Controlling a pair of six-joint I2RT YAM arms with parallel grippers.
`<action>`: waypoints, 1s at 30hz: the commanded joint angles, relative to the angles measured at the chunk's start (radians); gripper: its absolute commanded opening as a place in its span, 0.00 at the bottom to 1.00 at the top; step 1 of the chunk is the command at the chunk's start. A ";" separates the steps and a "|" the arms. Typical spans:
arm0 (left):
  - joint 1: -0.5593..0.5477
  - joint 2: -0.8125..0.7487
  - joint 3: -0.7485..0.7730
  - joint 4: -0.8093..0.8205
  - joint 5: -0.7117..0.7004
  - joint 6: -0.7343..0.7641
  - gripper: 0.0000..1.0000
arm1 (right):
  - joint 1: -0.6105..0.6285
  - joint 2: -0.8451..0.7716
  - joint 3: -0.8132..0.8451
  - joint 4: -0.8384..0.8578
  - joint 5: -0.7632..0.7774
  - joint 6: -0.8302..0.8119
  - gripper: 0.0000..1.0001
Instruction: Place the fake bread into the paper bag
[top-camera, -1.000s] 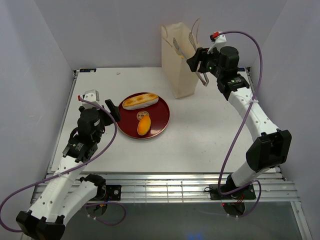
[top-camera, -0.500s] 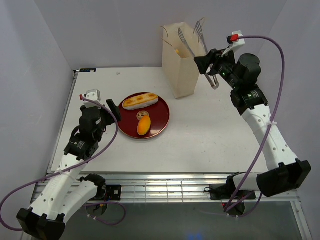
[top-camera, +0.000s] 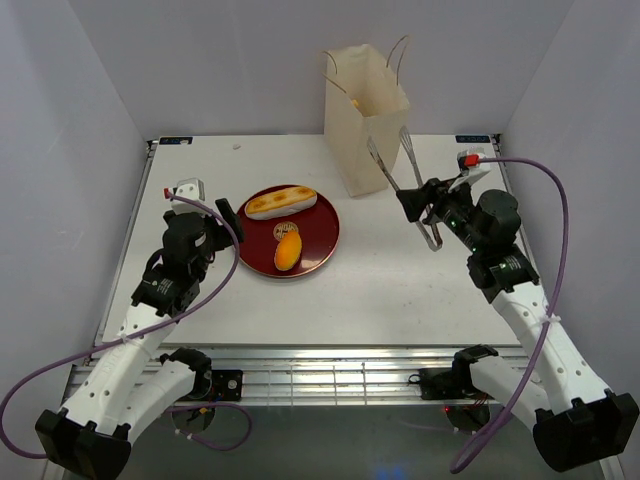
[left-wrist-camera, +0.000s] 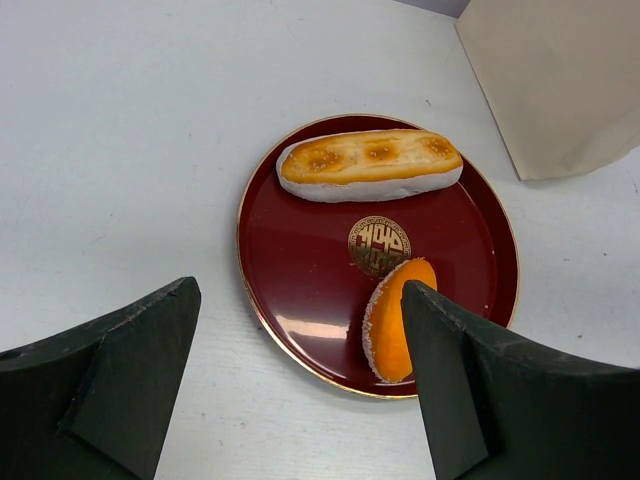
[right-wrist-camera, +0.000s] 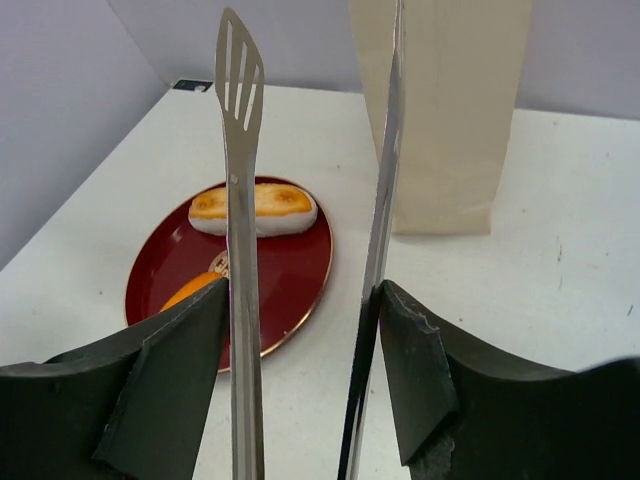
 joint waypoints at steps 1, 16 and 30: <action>0.000 0.002 -0.006 -0.001 -0.001 0.006 0.92 | -0.004 -0.078 -0.093 0.036 0.025 0.018 0.66; 0.000 -0.003 -0.006 -0.003 -0.006 0.006 0.92 | -0.003 -0.047 -0.512 0.195 0.023 0.128 0.63; 0.000 0.002 -0.004 -0.003 0.006 0.006 0.92 | 0.000 0.114 -0.543 0.284 0.007 0.148 0.62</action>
